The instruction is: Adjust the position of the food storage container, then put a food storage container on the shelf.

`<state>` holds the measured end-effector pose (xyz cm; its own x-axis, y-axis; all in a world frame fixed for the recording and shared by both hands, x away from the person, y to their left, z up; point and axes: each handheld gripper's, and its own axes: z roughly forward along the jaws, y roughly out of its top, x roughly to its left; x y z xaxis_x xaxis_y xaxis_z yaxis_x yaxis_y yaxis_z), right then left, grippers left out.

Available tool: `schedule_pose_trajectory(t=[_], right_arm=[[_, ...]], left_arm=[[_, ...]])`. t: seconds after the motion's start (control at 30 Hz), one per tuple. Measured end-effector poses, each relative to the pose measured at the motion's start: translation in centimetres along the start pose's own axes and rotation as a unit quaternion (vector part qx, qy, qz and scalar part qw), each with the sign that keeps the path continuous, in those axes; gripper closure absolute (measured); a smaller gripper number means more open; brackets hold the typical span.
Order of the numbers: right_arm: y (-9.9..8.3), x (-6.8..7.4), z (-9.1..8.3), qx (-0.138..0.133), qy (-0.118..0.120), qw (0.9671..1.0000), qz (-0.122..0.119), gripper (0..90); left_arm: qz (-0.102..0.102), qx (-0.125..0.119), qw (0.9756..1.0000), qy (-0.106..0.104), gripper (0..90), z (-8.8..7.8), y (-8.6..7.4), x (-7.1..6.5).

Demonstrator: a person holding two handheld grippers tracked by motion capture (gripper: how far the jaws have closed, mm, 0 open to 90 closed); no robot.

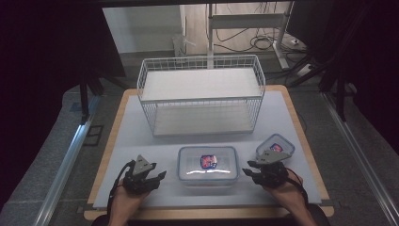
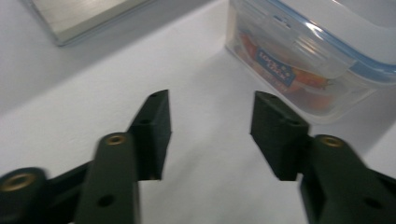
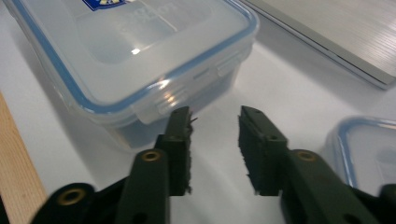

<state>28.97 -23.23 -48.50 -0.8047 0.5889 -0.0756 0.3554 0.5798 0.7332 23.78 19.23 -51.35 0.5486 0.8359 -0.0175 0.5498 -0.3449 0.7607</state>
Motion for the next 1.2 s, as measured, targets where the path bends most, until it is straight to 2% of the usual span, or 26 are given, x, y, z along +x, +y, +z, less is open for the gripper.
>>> schedule_pose_trajectory(t=[0.07,0.1,0.13,0.17,0.27,0.3,0.4,0.47,0.63,0.97,1.2], right_arm=[[-0.1,0.0,-0.3,-0.004,0.008,0.9999,0.005,55.6],[-0.2,0.1,-0.4,-0.001,0.009,1.0000,0.003,50.1],[-0.2,0.1,-0.4,-0.001,0.009,1.0000,0.003,50.1],[-0.4,0.2,-0.5,0.001,0.007,1.0000,0.005,45.5],[-0.7,0.1,-0.4,0.000,0.015,0.9998,0.014,40.9],[-0.9,0.0,-0.4,0.002,0.016,0.9996,0.021,37.3],[-1.0,0.0,-0.5,-0.002,0.016,0.9995,0.025,32.9],[-1.1,0.0,-0.5,-0.006,0.025,0.9989,0.038,26.6],[-1.3,-0.1,-0.1,0.000,0.026,0.9987,0.044,21.9],[-1.3,-0.3,-0.1,0.003,0.027,0.9984,0.049,21.2],[-1.2,-0.5,-0.2,0.003,0.027,0.9982,0.053,21.3]], left_arm=[[-0.006,-0.003,1.0000,-0.004,40.3,0.0,-0.2,0.0],[-0.005,-0.003,1.0000,-0.007,35.4,0.1,-0.2,0.0],[-0.003,0.001,1.0000,-0.009,35.4,0.1,-0.3,-0.2],[0.000,0.003,1.0000,-0.009,30.4,0.2,-0.3,-0.3],[0.003,0.009,0.9999,-0.014,26.3,0.6,-0.4,-0.8],[0.006,0.011,0.9998,-0.014,21.4,0.7,-0.5,-1.0],[0.020,0.013,0.9997,-0.011,17.4,0.8,-0.5,-1.3],[0.024,0.010,0.9996,-0.008,11.5,0.8,-0.4,-1.3],[0.019,0.012,0.9997,-0.009,9.3,0.7,-0.4,-1.2],[0.004,0.011,0.9999,-0.010,9.2,0.7,-0.4,-1.0],[-0.018,0.006,0.9996,-0.022,10.4,0.6,-0.4,-0.6]])
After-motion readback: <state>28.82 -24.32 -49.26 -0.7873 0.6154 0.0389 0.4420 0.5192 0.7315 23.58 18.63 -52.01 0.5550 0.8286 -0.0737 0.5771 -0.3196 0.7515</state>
